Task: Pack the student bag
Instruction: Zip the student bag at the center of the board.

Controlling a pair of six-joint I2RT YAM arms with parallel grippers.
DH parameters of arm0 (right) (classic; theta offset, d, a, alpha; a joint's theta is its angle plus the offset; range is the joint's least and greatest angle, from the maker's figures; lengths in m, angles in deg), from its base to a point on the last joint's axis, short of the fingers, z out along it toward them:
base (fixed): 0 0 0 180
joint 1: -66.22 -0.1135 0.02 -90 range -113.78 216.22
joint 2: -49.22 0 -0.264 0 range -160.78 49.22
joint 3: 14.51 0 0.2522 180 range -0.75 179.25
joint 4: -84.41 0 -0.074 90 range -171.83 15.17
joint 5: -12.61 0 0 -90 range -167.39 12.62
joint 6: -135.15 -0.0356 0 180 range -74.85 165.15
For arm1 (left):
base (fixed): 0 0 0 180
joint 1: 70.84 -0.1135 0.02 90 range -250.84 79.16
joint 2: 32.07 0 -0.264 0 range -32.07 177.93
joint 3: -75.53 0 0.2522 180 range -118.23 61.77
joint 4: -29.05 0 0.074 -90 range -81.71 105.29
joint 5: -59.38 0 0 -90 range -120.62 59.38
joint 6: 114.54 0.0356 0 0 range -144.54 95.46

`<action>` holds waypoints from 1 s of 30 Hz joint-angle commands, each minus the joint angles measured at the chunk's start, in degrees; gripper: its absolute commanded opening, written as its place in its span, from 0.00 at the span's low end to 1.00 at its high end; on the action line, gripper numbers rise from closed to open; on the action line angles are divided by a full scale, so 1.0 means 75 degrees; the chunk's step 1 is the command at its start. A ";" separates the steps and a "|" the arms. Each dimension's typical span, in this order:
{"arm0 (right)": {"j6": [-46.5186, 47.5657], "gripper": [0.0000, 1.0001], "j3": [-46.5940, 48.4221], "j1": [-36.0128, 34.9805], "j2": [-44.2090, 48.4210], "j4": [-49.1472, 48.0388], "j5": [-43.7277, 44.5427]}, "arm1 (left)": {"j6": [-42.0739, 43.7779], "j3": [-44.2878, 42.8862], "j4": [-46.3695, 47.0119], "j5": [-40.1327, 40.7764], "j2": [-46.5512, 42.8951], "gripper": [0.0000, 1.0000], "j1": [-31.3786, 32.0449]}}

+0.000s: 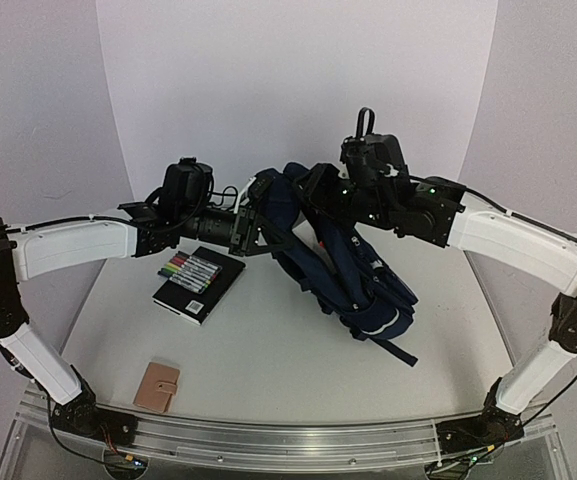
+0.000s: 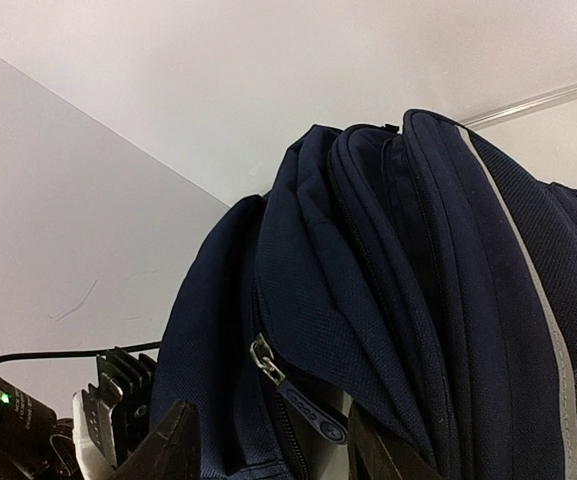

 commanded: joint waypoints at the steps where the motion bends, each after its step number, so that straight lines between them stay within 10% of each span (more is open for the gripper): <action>1: -0.0310 0.49 -0.0260 0.0182 -0.0200 0.0878 0.0550 | 0.0309 -0.0245 0.0699 -0.0682 -0.0857 0.00 0.0242; 21: -0.0256 0.49 -0.0026 0.0192 -0.1059 0.1003 0.0473 | 0.0412 -0.0305 0.0683 -0.0863 -0.0936 0.00 0.0429; 30: -0.0090 0.24 -0.0111 0.0204 -0.0853 0.0335 0.0308 | 0.0371 -0.0186 0.0758 -0.0782 -0.0950 0.00 0.0522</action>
